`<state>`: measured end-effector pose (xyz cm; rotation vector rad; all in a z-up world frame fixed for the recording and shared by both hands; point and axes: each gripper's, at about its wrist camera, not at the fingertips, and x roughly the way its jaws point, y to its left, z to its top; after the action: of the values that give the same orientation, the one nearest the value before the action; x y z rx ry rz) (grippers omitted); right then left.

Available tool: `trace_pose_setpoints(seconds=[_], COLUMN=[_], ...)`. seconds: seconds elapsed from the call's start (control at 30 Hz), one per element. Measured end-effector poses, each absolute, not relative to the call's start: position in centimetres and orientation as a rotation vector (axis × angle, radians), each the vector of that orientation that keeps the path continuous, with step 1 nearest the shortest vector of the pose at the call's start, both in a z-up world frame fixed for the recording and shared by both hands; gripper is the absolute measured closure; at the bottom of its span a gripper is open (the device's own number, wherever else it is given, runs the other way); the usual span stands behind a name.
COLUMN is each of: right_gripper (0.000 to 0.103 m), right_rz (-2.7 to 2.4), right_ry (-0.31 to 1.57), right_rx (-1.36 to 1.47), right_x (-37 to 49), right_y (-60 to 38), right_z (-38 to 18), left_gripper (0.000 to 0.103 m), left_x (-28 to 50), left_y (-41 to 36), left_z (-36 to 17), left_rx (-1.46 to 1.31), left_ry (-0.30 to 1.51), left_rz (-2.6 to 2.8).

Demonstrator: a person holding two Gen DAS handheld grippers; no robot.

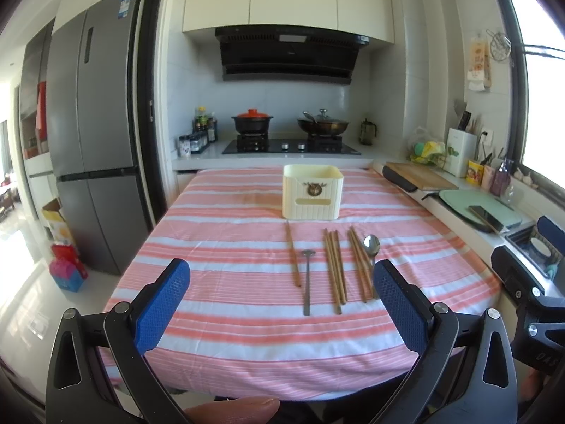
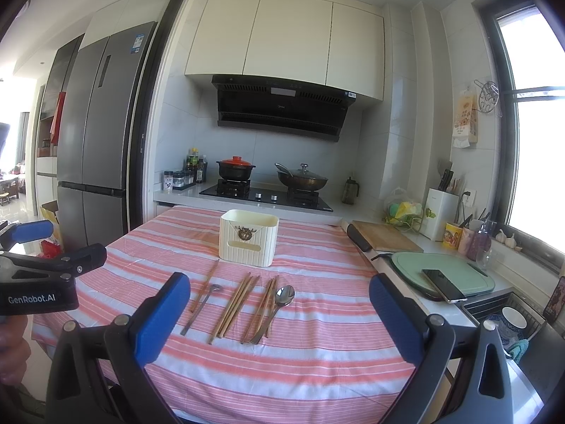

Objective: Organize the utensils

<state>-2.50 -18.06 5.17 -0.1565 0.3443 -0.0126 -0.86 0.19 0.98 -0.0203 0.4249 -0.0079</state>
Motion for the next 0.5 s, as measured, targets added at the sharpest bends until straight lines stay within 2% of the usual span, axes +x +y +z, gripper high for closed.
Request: trace_pose_setpoints(seconds=[0.5], right_gripper=[0.000], right_rz=[-0.013], right_ry=[0.347], right_rx=[-0.157], right_x=[-2.46], right_y=[-18.02], right_z=[5.28], left_gripper=[0.000], left_x=[-1.01], left_y=[-0.02], left_z=[1.00], left_rx=[-0.021], left_ry=[0.425], left_rz=[-0.010])
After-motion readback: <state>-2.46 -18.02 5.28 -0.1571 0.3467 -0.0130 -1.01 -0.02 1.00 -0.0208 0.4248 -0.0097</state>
